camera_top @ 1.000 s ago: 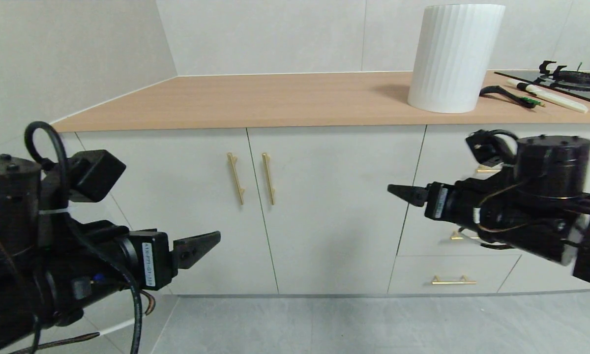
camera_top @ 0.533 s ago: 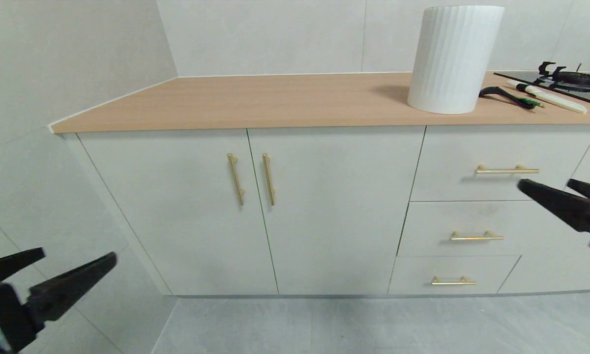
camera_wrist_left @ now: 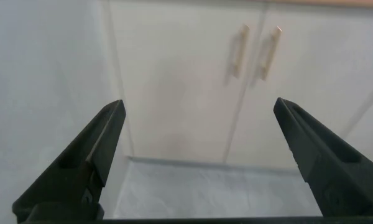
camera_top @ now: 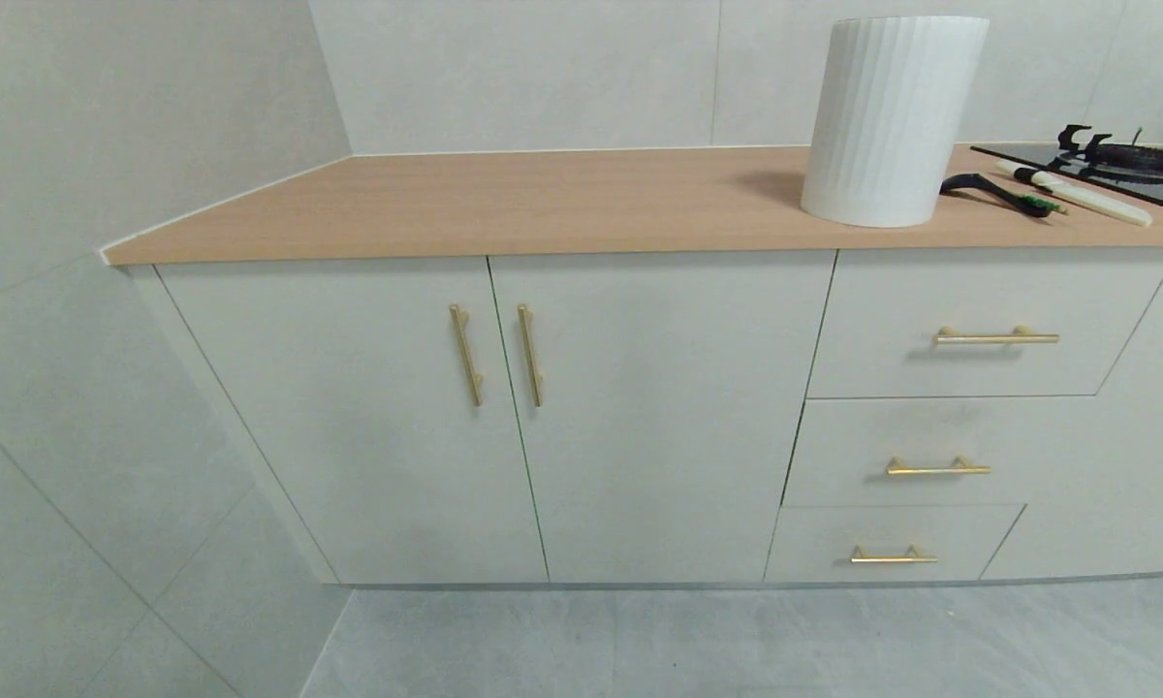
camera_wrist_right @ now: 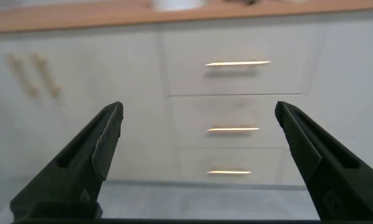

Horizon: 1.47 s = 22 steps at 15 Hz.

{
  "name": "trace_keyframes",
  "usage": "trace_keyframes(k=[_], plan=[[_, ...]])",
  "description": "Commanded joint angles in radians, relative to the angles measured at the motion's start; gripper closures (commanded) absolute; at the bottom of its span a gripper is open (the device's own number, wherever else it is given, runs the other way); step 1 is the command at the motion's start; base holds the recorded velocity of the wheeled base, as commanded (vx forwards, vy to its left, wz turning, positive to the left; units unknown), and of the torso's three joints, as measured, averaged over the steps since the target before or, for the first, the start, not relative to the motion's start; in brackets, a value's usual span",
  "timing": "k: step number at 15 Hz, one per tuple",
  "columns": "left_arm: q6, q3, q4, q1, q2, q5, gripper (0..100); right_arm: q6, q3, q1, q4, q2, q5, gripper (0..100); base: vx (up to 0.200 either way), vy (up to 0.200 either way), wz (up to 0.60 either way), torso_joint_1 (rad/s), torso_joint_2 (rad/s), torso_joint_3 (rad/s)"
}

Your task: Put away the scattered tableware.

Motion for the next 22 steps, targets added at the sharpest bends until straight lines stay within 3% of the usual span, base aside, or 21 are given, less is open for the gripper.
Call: trace_keyframes(k=[1,2,4,6,8,10,12,17,20,22], plan=[[-0.012,0.011,0.008,0.066,-0.108,0.020,0,-0.012,0.015,-0.143,0.042,-0.161,0.012,0,0.000,0.000,0.00,0.000,0.00,0.000],[-0.035,0.017,0.008,0.096,-0.108,0.048,0,-0.014,0.027,-0.171,0.061,-0.201,0.041,0,0.000,0.000,0.00,0.000,0.00,0.000],[-0.035,0.034,0.011,0.168,-0.129,0.048,0,-0.003,0.073,-0.167,0.070,-0.219,0.025,0,0.000,0.000,0.00,0.000,0.00,0.000],[0.017,0.106,0.022,0.210,-0.206,0.002,0,0.025,0.125,-0.167,0.068,-0.219,-0.001,0,0.000,0.000,0.00,0.000,0.00,0.000],[0.029,0.221,-0.013,0.211,-0.206,0.011,0,0.032,0.266,-0.167,0.048,-0.219,0.002,0,0.000,0.000,0.00,0.000,0.00,0.000],[0.052,0.333,-0.096,0.210,-0.206,0.008,0,0.029,0.409,-0.167,-0.094,-0.219,0.022,0,0.000,0.000,0.00,0.000,0.00,0.000],[0.075,0.439,-0.202,0.210,-0.206,-0.020,0,0.025,0.454,-0.167,-0.153,-0.219,0.048,0,0.000,0.000,0.00,0.000,0.00,0.000],[0.072,0.446,-0.162,0.210,-0.206,-0.239,0,-0.017,0.451,-0.167,-0.079,-0.219,0.174,0,0.000,0.000,0.00,0.000,0.00,0.000],[0.086,0.446,-0.156,0.210,-0.206,-0.254,0,-0.021,0.451,-0.167,-0.084,-0.219,0.203,0,0.000,0.000,0.00,0.000,0.00,0.000],[0.074,0.446,-0.154,0.210,-0.206,-0.254,0,-0.023,0.451,-0.167,-0.084,-0.219,0.205,0,0.000,0.000,0.00,0.000,0.00,0.000]])
